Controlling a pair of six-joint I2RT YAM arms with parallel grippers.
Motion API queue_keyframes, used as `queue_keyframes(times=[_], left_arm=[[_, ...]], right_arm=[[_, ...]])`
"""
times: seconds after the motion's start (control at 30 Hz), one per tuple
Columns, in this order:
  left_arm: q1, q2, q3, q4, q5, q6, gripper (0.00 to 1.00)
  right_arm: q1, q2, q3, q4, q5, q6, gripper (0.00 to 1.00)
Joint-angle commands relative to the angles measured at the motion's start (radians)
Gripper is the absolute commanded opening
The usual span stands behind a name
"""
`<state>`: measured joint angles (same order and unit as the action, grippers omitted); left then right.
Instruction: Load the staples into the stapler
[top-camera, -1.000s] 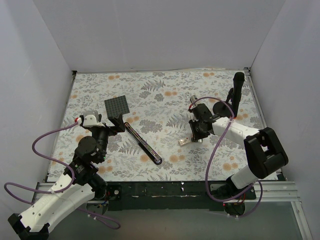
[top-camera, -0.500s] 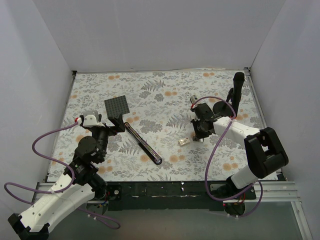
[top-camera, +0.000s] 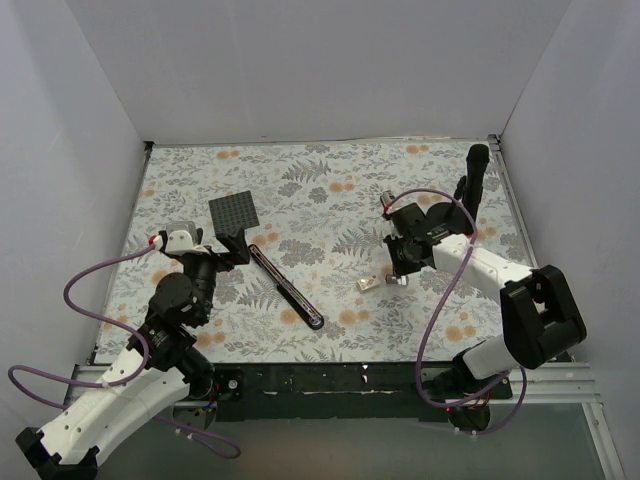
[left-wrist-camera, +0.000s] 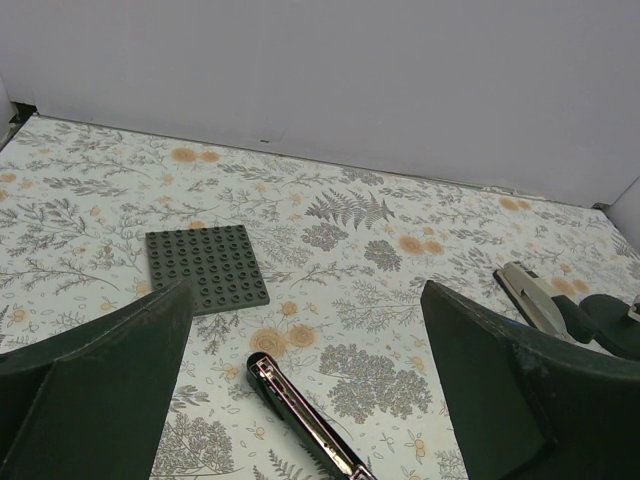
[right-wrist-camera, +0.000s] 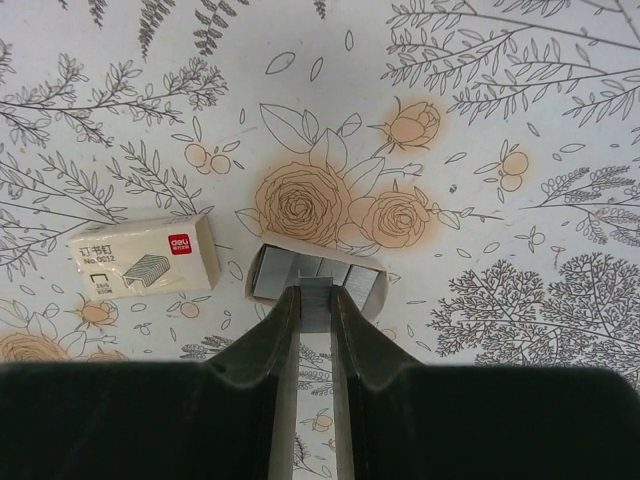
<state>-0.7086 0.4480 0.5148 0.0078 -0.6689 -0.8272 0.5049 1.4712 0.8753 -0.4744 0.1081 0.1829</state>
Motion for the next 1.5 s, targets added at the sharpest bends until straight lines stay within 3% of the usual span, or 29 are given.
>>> queue_keyframes(times=[0.0,0.27,0.53,0.9,1.13,1.47], left_arm=[[0.008,-0.008,0.002,-0.002,0.002,-0.001,0.98],[0.011,-0.011,0.004,-0.002,-0.001,-0.007,0.98],[0.015,-0.037,-0.004,-0.002,-0.041,-0.018,0.98],[0.024,-0.065,-0.013,0.003,-0.09,-0.027,0.98],[0.029,-0.065,-0.013,0.003,-0.095,-0.033,0.98],[0.032,-0.069,-0.012,0.001,-0.097,-0.035,0.98]], right_arm=[[0.0,-0.063,0.044,0.003,0.007,-0.022,0.03],[0.11,-0.111,0.057,0.065,-0.016,-0.048,0.03],[0.36,-0.123,0.059,0.218,0.041,0.009,0.02],[0.619,0.018,0.122,0.405,0.114,0.03,0.03],[0.684,0.119,0.149,0.505,0.137,0.039,0.02],[0.698,0.221,0.195,0.513,0.197,0.032,0.01]])
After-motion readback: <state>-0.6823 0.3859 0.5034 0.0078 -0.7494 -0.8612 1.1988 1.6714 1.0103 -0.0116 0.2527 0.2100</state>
